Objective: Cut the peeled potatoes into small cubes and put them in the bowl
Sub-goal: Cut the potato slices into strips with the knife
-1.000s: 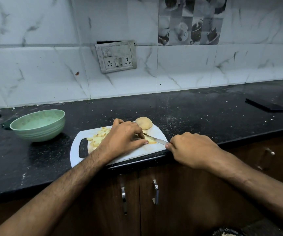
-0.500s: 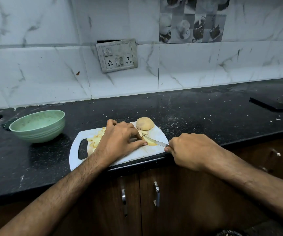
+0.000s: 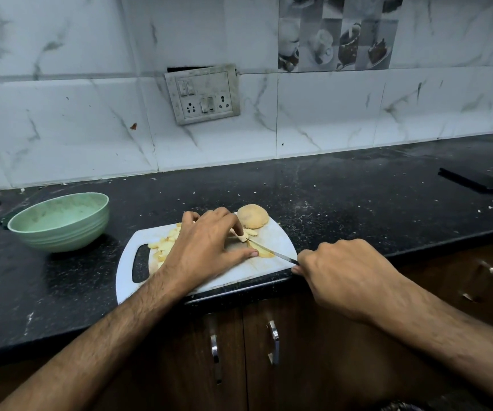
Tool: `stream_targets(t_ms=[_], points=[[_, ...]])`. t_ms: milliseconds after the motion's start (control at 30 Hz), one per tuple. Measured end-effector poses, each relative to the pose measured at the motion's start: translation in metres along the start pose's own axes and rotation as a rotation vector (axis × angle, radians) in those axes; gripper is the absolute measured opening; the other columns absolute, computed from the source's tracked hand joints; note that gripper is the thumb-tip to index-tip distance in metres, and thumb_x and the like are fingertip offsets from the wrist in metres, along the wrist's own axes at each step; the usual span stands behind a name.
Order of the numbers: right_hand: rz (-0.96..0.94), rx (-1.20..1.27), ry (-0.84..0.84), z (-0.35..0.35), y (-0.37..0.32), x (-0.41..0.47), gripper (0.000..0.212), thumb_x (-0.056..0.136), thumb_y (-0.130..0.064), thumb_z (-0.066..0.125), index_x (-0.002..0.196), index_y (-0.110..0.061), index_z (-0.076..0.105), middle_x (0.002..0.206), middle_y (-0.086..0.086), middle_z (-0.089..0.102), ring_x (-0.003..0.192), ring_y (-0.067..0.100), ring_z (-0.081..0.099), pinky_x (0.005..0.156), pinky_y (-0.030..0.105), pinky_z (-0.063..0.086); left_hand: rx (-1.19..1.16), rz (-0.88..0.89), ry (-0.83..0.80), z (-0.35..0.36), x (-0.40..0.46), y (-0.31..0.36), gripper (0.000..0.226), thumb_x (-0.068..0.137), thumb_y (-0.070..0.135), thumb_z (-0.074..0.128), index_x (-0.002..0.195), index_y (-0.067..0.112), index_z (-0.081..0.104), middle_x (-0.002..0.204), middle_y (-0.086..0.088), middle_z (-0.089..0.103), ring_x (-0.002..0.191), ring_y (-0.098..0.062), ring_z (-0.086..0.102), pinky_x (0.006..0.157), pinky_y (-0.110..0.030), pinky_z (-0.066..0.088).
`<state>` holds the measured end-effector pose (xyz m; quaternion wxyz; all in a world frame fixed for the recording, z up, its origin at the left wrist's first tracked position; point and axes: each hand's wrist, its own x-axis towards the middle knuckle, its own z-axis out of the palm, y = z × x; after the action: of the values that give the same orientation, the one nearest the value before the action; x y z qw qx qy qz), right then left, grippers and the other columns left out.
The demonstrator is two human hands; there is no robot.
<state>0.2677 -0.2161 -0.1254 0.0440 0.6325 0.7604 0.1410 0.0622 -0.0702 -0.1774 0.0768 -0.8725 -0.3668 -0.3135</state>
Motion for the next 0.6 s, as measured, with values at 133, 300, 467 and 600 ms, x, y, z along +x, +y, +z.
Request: stream_targets(t_ms=[133,300,467,600], points=[[-0.004,0.050,-0.060,-0.005,0.004,0.006,0.031,0.105,-0.044,0.027,0.093,-0.026,0.048,0.105,0.005,0.064,0.096,0.030,0.063,0.069,0.036,0.035,-0.054,-0.009,-0.127,0.000,0.001,0.000,0.058,0.082,0.078,0.046,0.121,0.037,0.057,0.122,0.022,0.060,0.118,-0.002,0.052,0.106,-0.041,0.028],[0.018,0.190,-0.198,-0.009,0.014,0.016,0.032,0.104,-0.047,0.032,0.084,-0.026,0.046,0.094,0.002,0.061,0.099,0.028,0.062,0.075,0.037,0.042,0.067,-0.030,-0.159,-0.005,0.004,0.001,0.061,0.080,0.083,0.036,0.116,0.039,0.061,0.115,0.023,0.057,0.116,-0.003,0.050,0.104,-0.043,0.024],[0.073,0.321,-0.305,-0.007,0.023,0.027,0.032,0.104,-0.045,0.038,0.079,-0.028,0.049,0.093,0.000,0.061,0.100,0.025,0.062,0.085,0.040,0.048,0.042,-0.006,-0.129,-0.005,0.002,0.002,0.057,0.082,0.078,0.042,0.116,0.035,0.057,0.115,0.021,0.055,0.114,-0.006,0.052,0.102,-0.043,0.025],[0.090,0.220,-0.260,-0.006,0.014,0.028,0.027,0.103,-0.044,0.037,0.093,-0.025,0.053,0.106,0.005,0.064,0.101,0.029,0.062,0.079,0.038,0.045,0.028,0.191,0.003,-0.006,0.001,0.004,0.033,0.087,0.057,0.065,0.104,0.029,0.060,0.102,0.017,0.060,0.098,-0.010,0.059,0.089,-0.035,0.029]])
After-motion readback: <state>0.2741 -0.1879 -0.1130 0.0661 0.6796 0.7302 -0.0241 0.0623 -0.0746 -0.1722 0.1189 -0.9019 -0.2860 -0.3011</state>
